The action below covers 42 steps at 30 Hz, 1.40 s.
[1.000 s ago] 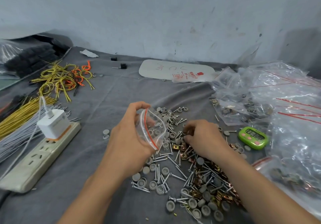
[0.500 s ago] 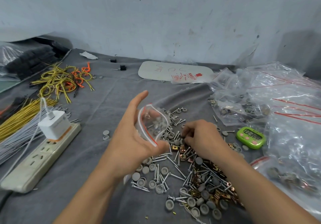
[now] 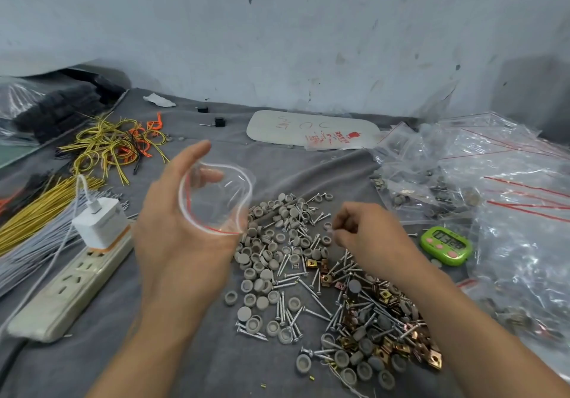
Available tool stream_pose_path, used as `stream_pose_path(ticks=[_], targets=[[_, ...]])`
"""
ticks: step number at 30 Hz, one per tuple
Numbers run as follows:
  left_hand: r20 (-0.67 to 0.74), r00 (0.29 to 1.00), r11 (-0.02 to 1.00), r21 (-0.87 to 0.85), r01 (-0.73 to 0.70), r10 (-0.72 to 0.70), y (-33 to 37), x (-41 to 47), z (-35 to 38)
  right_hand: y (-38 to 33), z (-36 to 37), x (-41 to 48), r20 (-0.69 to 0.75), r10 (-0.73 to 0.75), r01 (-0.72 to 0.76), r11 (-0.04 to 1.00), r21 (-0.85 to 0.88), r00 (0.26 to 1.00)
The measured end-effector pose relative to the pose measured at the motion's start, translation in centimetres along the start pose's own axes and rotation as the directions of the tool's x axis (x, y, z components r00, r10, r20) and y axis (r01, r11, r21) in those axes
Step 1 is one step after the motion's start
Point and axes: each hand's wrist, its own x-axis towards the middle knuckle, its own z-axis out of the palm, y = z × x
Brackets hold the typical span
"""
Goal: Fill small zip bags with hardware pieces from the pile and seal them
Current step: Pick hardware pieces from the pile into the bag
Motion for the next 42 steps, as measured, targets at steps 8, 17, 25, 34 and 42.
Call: stream_pose_path(ticks=[8,17,25,34,42], targets=[[0.492,0.856,0.927,0.372,-0.041,-0.159,-0.8,-2.2,3.2,-2.8,0.4,-1.8,0.015,-0.263,0.22,0.835,0.505,0.965],[0.488,0.842,0.972,0.059,0.228,-0.228,-1.2,-2.1,3.0,-1.7,1.0,0.2,-0.184,-0.148,0.21,0.896,0.391,0.972],[0.457,0.864,0.977,0.078,0.199,-0.213,-1.9,-1.6,3.1,2.7,3.2,2.6,0.031,0.003,0.002,0.99,-0.142,1.0],[0.466,0.856,0.974,0.15,0.17,-0.221,-1.8,-2.2,3.6,0.0,0.5,0.5,-0.161,-0.081,0.111,0.976,0.188,0.984],[0.502,0.826,0.966,0.147,0.212,-0.257,-1.7,-2.4,3.9,-4.9,1.3,-1.3,0.045,-0.321,0.308,0.934,0.183,0.946]])
